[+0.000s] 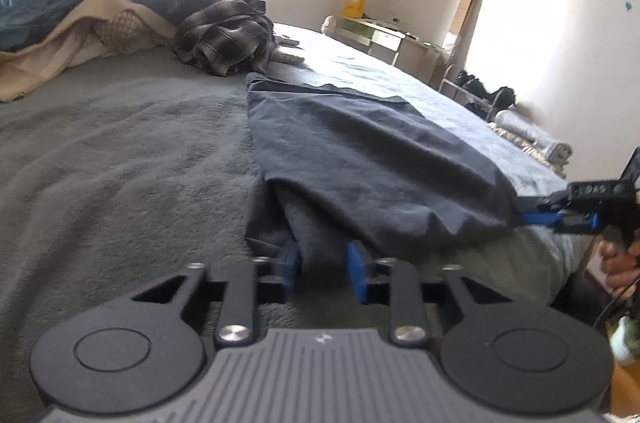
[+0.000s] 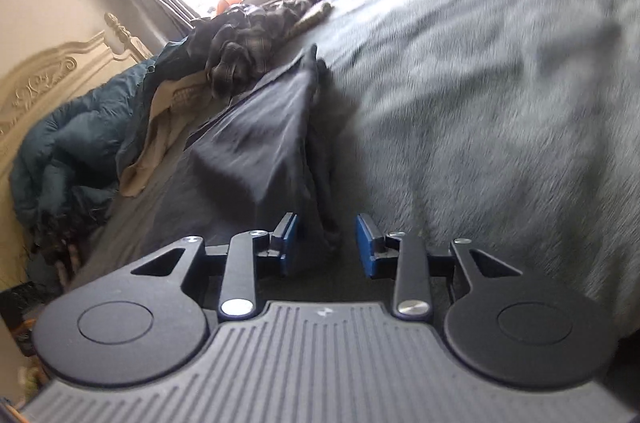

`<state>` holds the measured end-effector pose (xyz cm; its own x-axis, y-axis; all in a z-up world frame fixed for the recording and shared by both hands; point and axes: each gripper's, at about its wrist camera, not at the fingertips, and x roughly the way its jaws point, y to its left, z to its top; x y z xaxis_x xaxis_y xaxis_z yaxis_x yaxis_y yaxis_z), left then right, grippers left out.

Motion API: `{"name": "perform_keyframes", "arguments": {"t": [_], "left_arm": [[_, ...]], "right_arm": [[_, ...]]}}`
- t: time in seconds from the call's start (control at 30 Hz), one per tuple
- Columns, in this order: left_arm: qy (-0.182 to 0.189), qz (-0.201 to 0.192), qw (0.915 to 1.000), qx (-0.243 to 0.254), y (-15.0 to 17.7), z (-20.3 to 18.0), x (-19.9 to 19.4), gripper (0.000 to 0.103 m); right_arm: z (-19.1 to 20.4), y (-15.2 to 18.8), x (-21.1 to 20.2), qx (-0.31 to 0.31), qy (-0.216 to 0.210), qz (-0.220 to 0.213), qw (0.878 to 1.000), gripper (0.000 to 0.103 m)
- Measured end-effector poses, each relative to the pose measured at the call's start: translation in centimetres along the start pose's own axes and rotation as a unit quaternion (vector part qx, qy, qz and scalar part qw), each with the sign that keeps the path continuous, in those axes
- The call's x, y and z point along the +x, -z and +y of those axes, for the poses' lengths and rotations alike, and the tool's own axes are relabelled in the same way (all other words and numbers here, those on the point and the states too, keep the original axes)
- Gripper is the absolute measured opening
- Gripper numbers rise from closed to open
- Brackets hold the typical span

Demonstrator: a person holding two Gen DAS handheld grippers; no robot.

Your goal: Fold clothes

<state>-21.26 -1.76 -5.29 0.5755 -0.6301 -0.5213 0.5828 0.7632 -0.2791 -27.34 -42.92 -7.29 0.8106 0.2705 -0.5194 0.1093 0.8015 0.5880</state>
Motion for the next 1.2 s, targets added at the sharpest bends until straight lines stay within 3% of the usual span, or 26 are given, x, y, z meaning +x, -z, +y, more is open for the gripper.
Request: {"name": "perform_keyframes", "arguments": {"t": [0.07, 0.1, 0.13, 0.17, 0.23, 0.47, 0.63, 0.73, 0.87, 1.0, 1.1, 1.17, 1.2], "left_arm": [[0.006, -0.008, 0.9999, -0.010, 0.1, 0.4, 0.0, 0.005], [0.013, -0.014, 0.9996, -0.023, 0.1, 0.7, -0.2, 0.005], [0.021, -0.020, 0.9990, -0.035, 0.1, 1.1, -0.5, 0.005], [0.029, -0.026, 0.9981, -0.047, 0.1, 1.5, -0.7, 0.005], [0.049, -0.033, 0.9960, -0.067, 0.2, 2.2, -1.2, 0.004], [0.057, -0.018, 0.9955, -0.073, 0.9, 3.1, -0.7, 0.003], [0.048, -0.002, 0.9965, -0.069, 1.2, 3.1, 0.3, 0.004], [0.042, -0.005, 0.9974, -0.058, 1.1, 2.7, 0.0, 0.008], [0.038, -0.010, 0.9975, -0.059, 1.2, 2.4, -0.3, 0.014], [0.039, -0.004, 0.9971, -0.065, 1.4, 2.2, -0.1, 0.021], [0.043, -0.006, 0.9966, -0.071, 1.3, 2.1, 0.3, 0.020], [0.042, -0.005, 0.9957, -0.083, 1.0, 2.3, 0.6, 0.006], [0.046, -0.004, 0.9942, -0.097, 0.7, 2.6, 0.6, 0.005]], "right_arm": [[0.2, 0.1, 0.4, -0.004, -0.016, 0.005, 1.000, 0.027], [0.5, 0.2, 0.5, -0.013, -0.020, 0.005, 1.000, 0.021], [0.7, 0.2, 0.5, -0.023, -0.015, 0.002, 1.000, 0.007], [1.0, 0.1, 0.5, -0.033, -0.011, -0.001, 0.999, 0.006], [0.9, -0.1, 0.1, -0.028, -0.009, -0.009, 1.000, 0.005], [-0.1, -0.1, 0.1, -0.001, -0.018, -0.011, 1.000, 0.004], [-1.0, 0.0, -0.1, 0.017, 0.013, -0.014, 1.000, 0.008], [1.3, -0.2, -1.7, -0.052, 0.072, -0.047, 0.995, 0.010], [4.8, 0.1, -3.4, -0.121, 0.050, -0.070, 0.989, 0.010], [9.4, 2.2, -2.3, -0.219, -0.005, -0.038, 0.975, 0.014], [11.8, 4.4, -0.6, -0.283, -0.019, -0.008, 0.959, 0.017], [13.6, 5.6, 0.5, -0.329, -0.018, 0.010, 0.944, 0.017], [14.3, 6.3, 0.9, -0.357, -0.019, 0.017, 0.934, 0.017]]}}
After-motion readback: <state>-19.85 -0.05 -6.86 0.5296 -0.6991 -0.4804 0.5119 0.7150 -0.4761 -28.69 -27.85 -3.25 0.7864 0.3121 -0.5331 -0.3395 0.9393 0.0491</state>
